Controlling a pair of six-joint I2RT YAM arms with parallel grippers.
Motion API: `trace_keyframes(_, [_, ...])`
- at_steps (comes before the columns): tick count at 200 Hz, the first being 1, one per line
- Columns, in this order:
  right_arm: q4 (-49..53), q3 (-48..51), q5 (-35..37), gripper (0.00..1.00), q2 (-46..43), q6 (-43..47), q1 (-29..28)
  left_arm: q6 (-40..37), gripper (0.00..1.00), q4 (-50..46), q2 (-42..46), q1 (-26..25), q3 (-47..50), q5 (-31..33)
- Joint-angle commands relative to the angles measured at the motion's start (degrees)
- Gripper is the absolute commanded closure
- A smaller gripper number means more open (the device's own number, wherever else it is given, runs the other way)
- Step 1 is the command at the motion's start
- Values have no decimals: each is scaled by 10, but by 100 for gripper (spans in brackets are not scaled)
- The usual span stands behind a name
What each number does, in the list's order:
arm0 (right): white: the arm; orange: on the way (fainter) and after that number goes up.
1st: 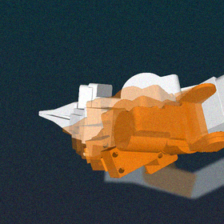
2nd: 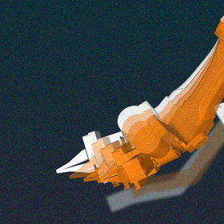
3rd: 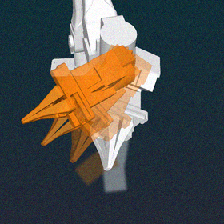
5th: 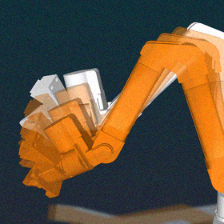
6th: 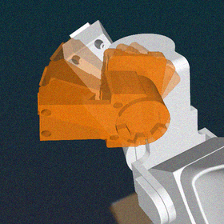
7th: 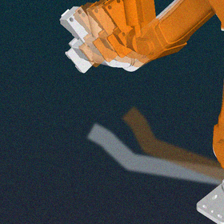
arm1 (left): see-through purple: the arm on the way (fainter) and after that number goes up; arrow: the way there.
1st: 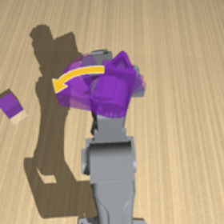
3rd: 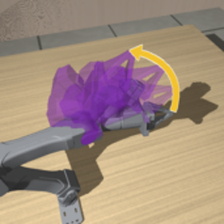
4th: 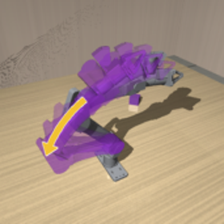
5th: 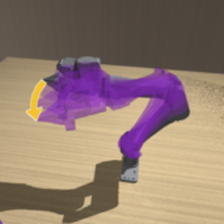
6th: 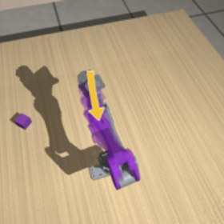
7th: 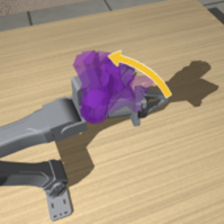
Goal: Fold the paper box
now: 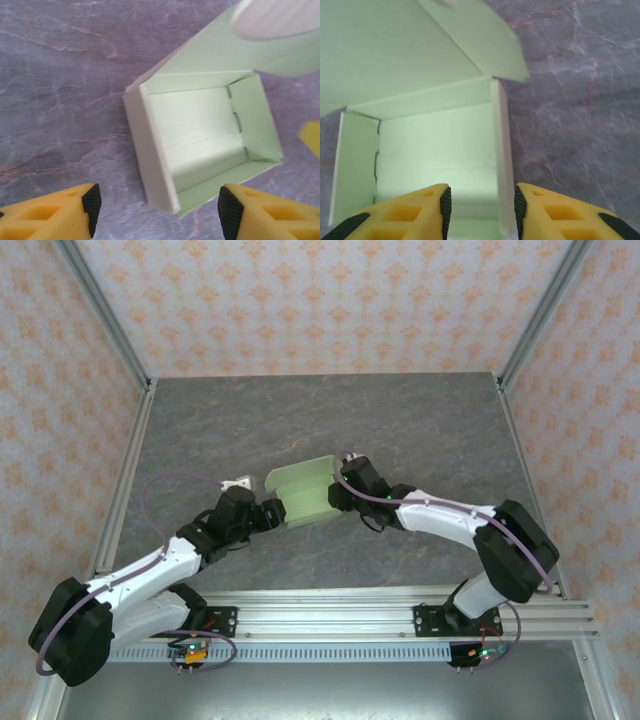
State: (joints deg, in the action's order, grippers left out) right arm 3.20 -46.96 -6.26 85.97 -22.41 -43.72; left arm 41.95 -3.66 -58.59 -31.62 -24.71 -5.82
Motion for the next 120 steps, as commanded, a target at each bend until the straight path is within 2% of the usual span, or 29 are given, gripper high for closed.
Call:
trace_keyframes(1, [0, 43, 7, 59, -39, 4, -1, -19, 36, 1, -13, -1, 6, 41])
trace_keyframes(21, [-17, 70, -11, 59, -54, 25, -1, -34, 36, -8, -14, 0, 3, 51])
trace_keyframes(43, [-8, 67, 9, 59, -43, 37, 1, -39, 36, -7, -17, 0, 2, 58])
trace_keyframes(120, [36, -59, 63, 68, 78, 73, 1, -66, 49, 39, -95, 5, -22, 29])
